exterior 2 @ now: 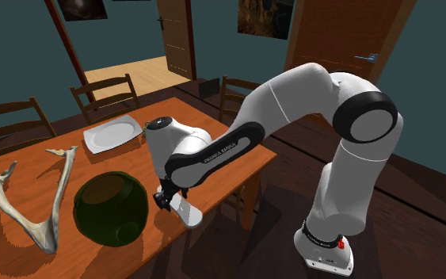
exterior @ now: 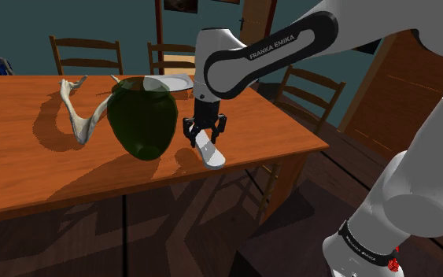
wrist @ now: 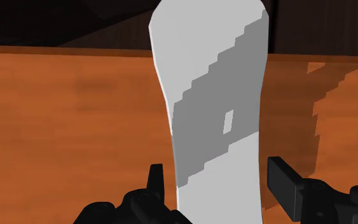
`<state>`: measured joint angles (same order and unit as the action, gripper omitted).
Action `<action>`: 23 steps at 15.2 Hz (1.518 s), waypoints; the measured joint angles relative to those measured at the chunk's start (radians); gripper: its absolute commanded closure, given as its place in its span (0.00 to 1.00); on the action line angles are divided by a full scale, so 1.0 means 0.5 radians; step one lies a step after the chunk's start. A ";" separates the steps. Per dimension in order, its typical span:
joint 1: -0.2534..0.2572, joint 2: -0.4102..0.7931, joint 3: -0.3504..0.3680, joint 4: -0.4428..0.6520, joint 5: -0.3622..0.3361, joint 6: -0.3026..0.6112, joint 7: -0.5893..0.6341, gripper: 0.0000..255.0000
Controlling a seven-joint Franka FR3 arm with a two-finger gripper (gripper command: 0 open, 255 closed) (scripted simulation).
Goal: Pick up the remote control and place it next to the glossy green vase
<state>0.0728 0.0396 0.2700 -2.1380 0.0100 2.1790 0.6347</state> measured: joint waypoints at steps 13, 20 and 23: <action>0.002 0.049 0.000 -0.055 -0.016 0.104 0.010 0.00; -0.006 -0.042 -0.004 0.048 0.012 -0.083 -0.016 0.00; -0.004 -0.069 -0.002 0.069 0.021 -0.133 -0.016 0.00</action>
<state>0.0707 0.0049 0.2690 -2.1035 0.0203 2.1126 0.6269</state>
